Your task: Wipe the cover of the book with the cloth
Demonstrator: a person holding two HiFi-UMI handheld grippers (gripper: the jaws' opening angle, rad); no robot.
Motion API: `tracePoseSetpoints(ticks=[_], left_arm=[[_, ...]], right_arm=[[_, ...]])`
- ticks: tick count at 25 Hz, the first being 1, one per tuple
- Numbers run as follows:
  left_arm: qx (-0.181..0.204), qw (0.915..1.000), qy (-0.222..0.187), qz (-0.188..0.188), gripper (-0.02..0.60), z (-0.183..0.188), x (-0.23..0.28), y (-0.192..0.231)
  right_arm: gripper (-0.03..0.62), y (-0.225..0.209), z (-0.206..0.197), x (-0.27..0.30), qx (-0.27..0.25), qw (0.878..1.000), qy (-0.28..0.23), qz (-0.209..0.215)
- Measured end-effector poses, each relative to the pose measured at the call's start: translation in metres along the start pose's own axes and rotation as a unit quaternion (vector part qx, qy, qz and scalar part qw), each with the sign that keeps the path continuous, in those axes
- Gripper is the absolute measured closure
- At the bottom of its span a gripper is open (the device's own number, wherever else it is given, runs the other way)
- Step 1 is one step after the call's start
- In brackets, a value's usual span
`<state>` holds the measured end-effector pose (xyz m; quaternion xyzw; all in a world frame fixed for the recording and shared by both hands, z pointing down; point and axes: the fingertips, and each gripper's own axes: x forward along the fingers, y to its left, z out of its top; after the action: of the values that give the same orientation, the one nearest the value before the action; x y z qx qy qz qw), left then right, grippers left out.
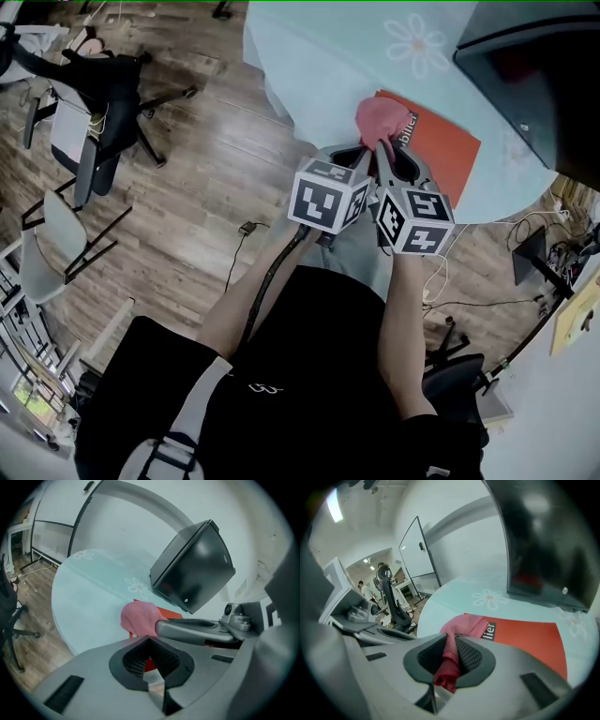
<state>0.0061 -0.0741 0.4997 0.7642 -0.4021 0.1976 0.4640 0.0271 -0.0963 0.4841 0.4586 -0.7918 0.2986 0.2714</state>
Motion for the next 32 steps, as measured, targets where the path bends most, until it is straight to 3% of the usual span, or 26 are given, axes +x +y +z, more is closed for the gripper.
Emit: tracePoseSetpoints(ticks=[5,25,32], left_arm=[[0.022,0.9995,0.015,0.017,0.566,-0.007,0.004,0.007],[0.070,0.9966,0.039,0.019,0.566,-0.005,0.027,-0.011],[0.069,0.9963,0.048,0.013,0.566,-0.009,0.034,-0.021]], right_arm=[[0.540,0.000,-0.011,0.005,-0.004,1.000,0.008,-0.009],[0.540,-0.030,-0.020,-0.001,0.030,0.999,-0.008,-0.024],[0.540,-0.041,-0.025,-0.008,0.038,0.999,-0.012,-0.025]])
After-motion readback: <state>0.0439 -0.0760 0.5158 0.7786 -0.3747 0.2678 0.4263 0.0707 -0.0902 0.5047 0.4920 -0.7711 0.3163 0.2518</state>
